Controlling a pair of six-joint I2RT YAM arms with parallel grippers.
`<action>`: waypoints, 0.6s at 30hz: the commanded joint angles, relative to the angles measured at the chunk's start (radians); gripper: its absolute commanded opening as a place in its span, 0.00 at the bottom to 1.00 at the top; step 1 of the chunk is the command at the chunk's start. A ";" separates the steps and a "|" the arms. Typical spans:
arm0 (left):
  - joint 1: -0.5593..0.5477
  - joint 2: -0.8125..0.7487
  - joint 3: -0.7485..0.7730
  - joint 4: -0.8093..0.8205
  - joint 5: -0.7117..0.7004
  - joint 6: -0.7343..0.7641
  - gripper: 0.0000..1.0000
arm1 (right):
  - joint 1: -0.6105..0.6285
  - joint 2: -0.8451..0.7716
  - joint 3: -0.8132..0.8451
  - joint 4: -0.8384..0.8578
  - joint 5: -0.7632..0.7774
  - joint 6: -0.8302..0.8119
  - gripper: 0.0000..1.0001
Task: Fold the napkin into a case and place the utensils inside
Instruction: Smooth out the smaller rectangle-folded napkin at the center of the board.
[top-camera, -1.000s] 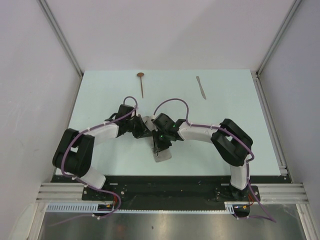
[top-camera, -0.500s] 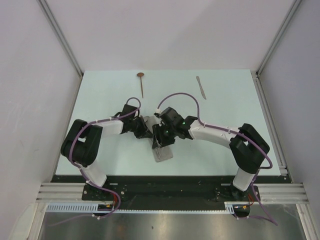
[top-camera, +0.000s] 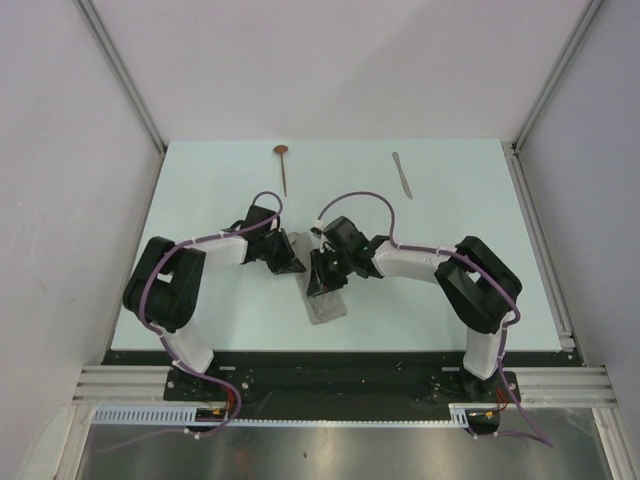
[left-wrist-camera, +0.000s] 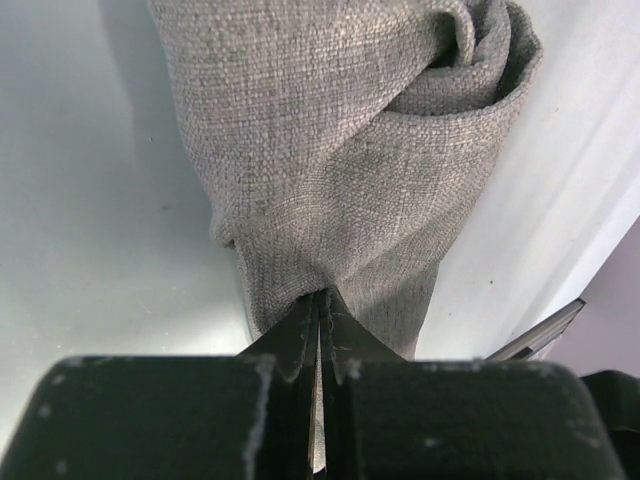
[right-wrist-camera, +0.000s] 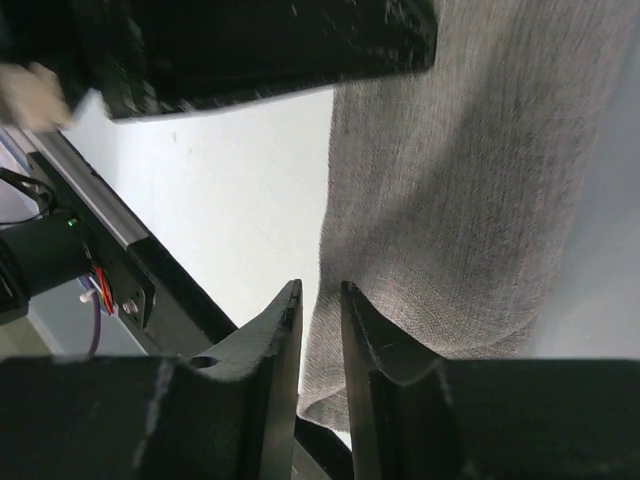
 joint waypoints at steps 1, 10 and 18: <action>0.002 0.008 0.037 -0.021 -0.046 0.025 0.00 | 0.023 0.020 -0.071 0.120 -0.049 0.045 0.26; 0.010 0.009 0.054 -0.038 -0.046 0.027 0.00 | 0.084 0.004 0.017 -0.028 0.104 -0.042 0.29; 0.019 0.006 0.052 -0.040 -0.040 0.030 0.00 | 0.151 -0.007 0.160 -0.291 0.327 -0.154 0.51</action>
